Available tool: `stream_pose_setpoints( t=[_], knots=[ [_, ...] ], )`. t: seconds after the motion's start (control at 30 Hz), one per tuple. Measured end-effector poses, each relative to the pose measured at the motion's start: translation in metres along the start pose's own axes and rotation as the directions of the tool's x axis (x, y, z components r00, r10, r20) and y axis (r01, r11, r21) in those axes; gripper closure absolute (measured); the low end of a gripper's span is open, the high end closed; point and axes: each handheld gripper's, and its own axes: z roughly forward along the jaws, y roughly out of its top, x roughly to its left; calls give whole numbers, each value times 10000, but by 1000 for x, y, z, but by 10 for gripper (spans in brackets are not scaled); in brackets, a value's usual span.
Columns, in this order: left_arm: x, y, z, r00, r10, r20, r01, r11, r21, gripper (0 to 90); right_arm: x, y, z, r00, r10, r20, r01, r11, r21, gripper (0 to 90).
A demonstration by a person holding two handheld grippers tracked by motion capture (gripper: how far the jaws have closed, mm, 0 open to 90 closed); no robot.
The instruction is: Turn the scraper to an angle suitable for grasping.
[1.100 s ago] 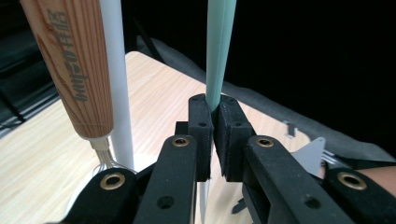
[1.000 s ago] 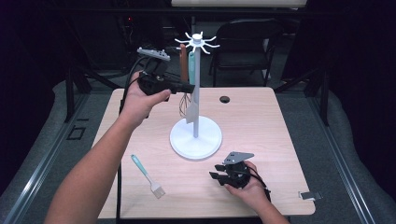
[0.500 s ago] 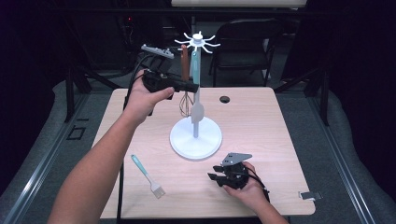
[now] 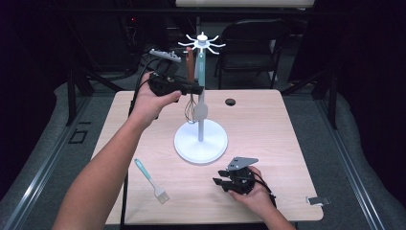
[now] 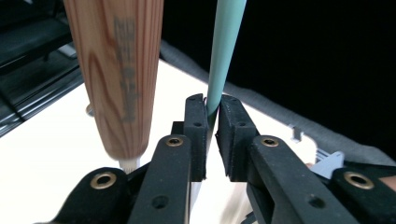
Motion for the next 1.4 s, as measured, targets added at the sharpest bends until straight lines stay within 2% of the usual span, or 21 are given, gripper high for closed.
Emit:
stream_pose_setpoints(
  t=[0.17,0.3,0.4,0.47,0.63,0.73,0.8,0.87,0.97,1.1,1.13,1.2,1.3,1.33,1.4],
  knots=[
    [-1,-10,1,9981,-196,-578,204,9997,119,775,0,1,0,10000,-6,33,5,10000,80,627],
    [0,-22,2,9941,-447,-987,472,9986,223,769,0,1,0,10000,28,51,-28,10000,49,626],
    [-1,-30,0,9898,-488,-1341,540,9979,352,764,-1,1,0,10000,36,33,-36,10000,-4,624],
    [-2,-38,-2,9892,-619,-1329,677,9969,402,754,-2,2,0,9999,6,101,-6,10000,39,617],
    [-11,-57,-9,9791,-693,-1911,786,9960,414,729,-7,8,-5,9997,155,194,-155,9999,-2,606],
    [-14,-73,-13,9730,-741,-2186,836,9959,346,716,-11,13,-9,9990,437,61,-436,9990,-122,619],
    [-15,-82,-16,9678,-780,-2393,882,9956,320,710,-15,19,-12,9984,567,-19,-568,9982,-215,636],
    [-15,-95,-20,9640,-922,-2495,1020,9944,266,710,-16,24,-15,9988,497,-48,-498,9985,-244,679],
    [-14,-111,-26,9501,-1098,-2920,1217,9923,229,703,-17,32,-18,9995,299,78,-297,9993,-221,772],
    [-12,-136,-30,9365,-1427,-3204,1550,9878,130,689,-18,42,-22,9998,117,143,-112,9992,-388,900],
    [-11,-144,-30,9308,-1533,-3318,1650,9863,70,688,-18,44,-24,9999,57,123,-52,9993,-358,900],
    [-12,-156,-30,9269,-1682,-3356,1781,9840,-13,688,-19,49,-26,9999,-53,98,58,9989,-458,900],
    [-11,-174,-27,9264,-1740,-3338,1887,9820,117,690,-21,58,-31,9998,-171,130,179,9980,-609,900],
    [-11,-181,-25,9294,-1798,-3224,1948,9807,145,690,-21,60,-32,9996,-229,150,238,9979,-607,900],
    [-10,-189,-22,9272,-1757,-3307,1958,9802,282,692,-22,65,-35,9993,-304,198,317,9971,-692,900]
  ],
)
